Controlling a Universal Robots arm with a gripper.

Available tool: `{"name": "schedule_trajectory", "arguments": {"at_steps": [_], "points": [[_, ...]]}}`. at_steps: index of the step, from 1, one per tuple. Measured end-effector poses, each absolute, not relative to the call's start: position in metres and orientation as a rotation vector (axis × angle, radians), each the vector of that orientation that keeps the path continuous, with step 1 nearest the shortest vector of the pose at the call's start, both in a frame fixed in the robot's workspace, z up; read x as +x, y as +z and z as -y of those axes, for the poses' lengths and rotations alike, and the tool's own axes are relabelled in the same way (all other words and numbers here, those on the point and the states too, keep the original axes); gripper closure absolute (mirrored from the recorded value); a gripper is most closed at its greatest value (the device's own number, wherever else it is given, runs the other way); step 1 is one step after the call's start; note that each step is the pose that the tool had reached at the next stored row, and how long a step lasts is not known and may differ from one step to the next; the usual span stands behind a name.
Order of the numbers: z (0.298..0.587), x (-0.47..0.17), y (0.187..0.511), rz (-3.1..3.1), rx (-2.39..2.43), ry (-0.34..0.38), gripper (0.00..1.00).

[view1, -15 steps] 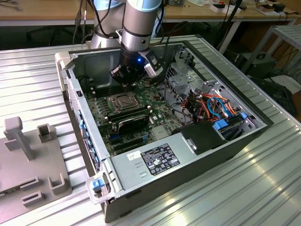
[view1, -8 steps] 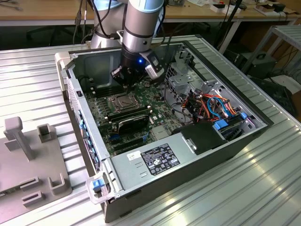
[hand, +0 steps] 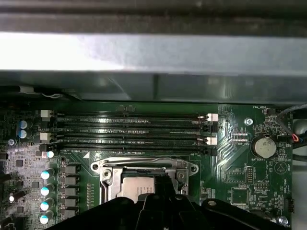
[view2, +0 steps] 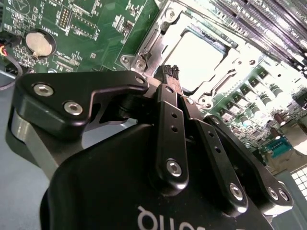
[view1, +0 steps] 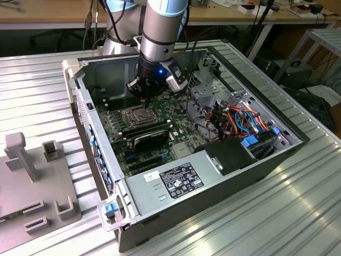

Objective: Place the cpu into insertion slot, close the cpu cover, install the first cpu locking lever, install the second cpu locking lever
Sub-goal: 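Install the second cpu locking lever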

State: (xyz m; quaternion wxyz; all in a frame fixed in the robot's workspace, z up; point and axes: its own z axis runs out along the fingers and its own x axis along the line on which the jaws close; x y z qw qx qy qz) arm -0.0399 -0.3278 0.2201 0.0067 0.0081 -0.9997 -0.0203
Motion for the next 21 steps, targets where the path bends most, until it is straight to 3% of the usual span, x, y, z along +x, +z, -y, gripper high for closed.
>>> {"name": "schedule_trajectory", "arguments": {"at_steps": [21], "points": [[0.341,-0.027,0.22,3.126,0.015,-0.05,0.89]]}}
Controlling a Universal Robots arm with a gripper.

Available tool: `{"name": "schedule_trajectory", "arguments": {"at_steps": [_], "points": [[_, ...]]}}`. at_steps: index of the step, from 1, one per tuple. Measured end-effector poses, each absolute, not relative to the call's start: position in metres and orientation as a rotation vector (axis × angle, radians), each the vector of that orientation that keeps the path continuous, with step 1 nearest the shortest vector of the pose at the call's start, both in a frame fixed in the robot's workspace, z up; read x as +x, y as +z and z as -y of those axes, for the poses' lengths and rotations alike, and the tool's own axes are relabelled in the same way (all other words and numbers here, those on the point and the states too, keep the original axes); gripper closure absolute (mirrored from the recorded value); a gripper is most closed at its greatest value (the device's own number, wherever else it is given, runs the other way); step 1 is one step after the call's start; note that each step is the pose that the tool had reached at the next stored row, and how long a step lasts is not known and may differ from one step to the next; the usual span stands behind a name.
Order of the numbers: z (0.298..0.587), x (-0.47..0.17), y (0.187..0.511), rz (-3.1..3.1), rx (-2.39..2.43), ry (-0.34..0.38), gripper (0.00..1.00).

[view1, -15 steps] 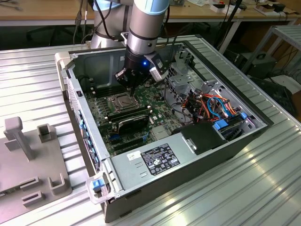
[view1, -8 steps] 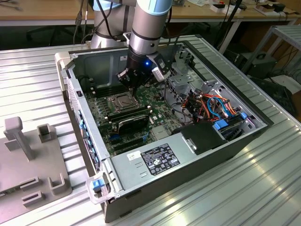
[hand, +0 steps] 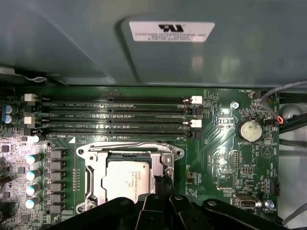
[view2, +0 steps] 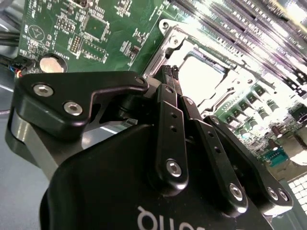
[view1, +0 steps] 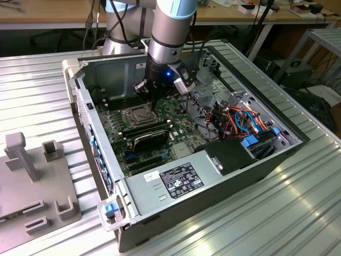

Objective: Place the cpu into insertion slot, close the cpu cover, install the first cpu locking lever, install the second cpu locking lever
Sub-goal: 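Install the second cpu locking lever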

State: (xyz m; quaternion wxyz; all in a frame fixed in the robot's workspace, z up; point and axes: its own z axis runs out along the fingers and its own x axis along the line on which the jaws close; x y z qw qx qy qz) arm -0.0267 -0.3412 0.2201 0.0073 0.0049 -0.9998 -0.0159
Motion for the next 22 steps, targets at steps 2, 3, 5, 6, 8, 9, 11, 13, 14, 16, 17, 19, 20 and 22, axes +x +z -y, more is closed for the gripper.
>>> {"name": "schedule_trajectory", "arguments": {"at_steps": [2,3,5,6,8,9,11,13,14,16,17,19,20,22], "points": [[0.343,-0.027,0.22,3.127,0.015,-0.05,0.89],[0.345,-0.027,0.22,3.127,0.014,-0.05,0.89],[0.345,-0.027,0.222,3.127,0.014,-0.04,0.89],[0.345,-0.027,0.223,3.127,0.014,-0.038,0.89],[0.346,-0.027,0.226,3.127,0.014,-0.035,0.89],[0.346,-0.027,0.227,3.127,0.014,-0.035,0.89],[0.348,-0.027,0.229,3.127,0.014,-0.034,0.89],[0.352,-0.027,0.23,3.127,0.014,-0.034,0.89],[0.355,-0.027,0.23,3.127,0.014,-0.034,0.89],[0.361,-0.027,0.231,3.127,0.014,-0.034,0.89],[0.363,-0.027,0.231,3.127,0.014,-0.034,0.89],[0.368,-0.027,0.231,3.127,0.014,-0.034,0.89],[0.371,-0.027,0.231,3.127,0.014,-0.034,0.89],[0.374,-0.028,0.23,3.127,0.014,-0.034,0.89]]}}
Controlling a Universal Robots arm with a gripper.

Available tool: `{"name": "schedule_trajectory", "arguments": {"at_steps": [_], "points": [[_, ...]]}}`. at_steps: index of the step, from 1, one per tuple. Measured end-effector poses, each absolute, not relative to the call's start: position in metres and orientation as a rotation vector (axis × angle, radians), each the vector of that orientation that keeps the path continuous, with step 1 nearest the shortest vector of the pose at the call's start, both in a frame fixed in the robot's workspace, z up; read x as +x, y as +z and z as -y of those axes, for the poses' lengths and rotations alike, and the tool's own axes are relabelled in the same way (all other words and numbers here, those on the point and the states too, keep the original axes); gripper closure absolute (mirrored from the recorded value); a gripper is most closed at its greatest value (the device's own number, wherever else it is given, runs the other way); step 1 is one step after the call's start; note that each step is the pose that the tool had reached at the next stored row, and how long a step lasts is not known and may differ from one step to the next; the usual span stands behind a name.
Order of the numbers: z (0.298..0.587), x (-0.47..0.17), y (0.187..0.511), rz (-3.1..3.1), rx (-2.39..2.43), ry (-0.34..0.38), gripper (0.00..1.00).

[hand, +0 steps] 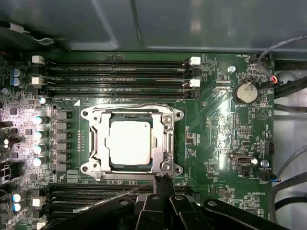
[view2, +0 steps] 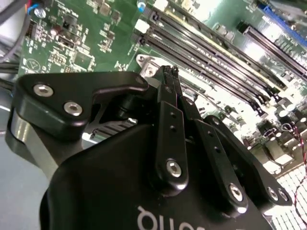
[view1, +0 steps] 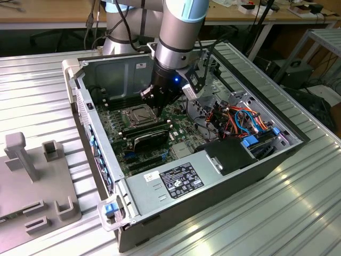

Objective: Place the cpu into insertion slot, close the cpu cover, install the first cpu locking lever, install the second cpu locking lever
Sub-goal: 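Install the second cpu locking lever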

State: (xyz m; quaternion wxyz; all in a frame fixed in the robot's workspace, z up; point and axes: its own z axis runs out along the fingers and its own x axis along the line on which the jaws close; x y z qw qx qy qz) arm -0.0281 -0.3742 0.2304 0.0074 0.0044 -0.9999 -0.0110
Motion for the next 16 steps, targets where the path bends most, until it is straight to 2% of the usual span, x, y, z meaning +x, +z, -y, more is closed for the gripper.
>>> {"name": "schedule_trajectory", "arguments": {"at_steps": [16], "points": [[0.374,-0.049,0.231,3.126,0.014,-0.034,0.89]]}}
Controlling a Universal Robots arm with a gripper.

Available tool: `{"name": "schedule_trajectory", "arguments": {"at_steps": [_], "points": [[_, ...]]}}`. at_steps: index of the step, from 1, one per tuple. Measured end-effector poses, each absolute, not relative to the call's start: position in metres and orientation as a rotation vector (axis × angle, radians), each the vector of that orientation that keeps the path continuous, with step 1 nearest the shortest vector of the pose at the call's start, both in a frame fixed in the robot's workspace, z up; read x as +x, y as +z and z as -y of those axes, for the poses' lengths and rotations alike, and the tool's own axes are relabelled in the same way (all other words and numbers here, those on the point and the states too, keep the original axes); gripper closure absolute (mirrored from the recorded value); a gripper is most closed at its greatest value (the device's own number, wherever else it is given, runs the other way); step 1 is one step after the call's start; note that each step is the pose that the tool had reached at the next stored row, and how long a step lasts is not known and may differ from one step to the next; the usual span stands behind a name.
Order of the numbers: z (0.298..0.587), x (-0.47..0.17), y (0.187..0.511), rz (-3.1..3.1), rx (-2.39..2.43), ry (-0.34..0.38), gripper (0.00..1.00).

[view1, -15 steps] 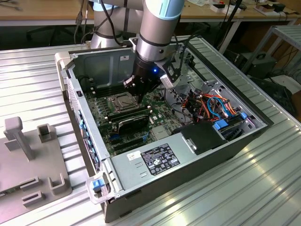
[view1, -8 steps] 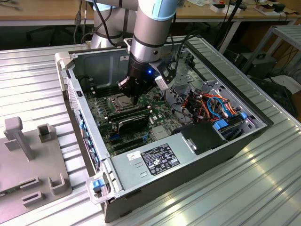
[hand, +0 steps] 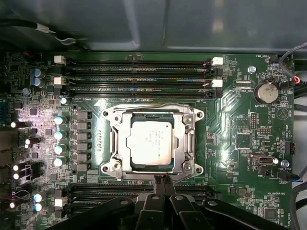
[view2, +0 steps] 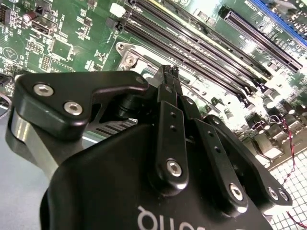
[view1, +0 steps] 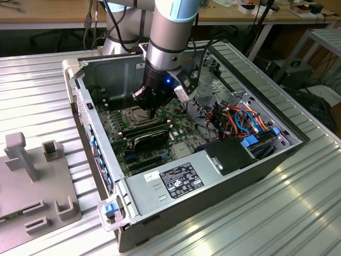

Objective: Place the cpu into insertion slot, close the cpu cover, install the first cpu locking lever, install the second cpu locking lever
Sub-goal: 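Install the second cpu locking lever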

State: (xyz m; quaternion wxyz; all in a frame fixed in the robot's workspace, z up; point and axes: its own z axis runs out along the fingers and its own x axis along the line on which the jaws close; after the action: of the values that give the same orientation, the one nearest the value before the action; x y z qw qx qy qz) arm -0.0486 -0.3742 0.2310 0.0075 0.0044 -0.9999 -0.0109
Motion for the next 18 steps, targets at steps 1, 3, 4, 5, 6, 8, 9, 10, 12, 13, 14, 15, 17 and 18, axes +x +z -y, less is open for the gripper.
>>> {"name": "schedule_trajectory", "arguments": {"at_steps": [1,3,4,5,6,8,9,10,12,13,14,15,17,18], "points": [[0.374,-0.049,0.231,3.126,0.014,-0.034,0.89],[0.374,-0.05,0.231,3.126,0.014,-0.034,0.89],[0.374,-0.05,0.231,3.126,0.014,-0.034,0.89],[0.374,-0.051,0.231,3.127,0.014,-0.034,0.89],[0.374,-0.052,0.231,3.126,0.014,-0.034,0.89],[0.374,-0.053,0.232,3.126,0.014,-0.034,0.89],[0.374,-0.055,0.232,3.126,0.014,-0.034,0.89],[0.374,-0.057,0.232,3.126,0.014,-0.034,0.89],[0.374,-0.06,0.232,3.126,0.014,-0.034,0.89],[0.374,-0.062,0.232,3.126,0.014,-0.034,0.89],[0.374,-0.064,0.232,3.126,0.014,-0.034,0.89],[0.374,-0.066,0.232,3.126,0.014,-0.034,0.89],[0.374,-0.07,0.232,3.126,0.014,-0.034,0.89],[0.374,-0.071,0.231,3.126,0.014,-0.034,0.89]]}}
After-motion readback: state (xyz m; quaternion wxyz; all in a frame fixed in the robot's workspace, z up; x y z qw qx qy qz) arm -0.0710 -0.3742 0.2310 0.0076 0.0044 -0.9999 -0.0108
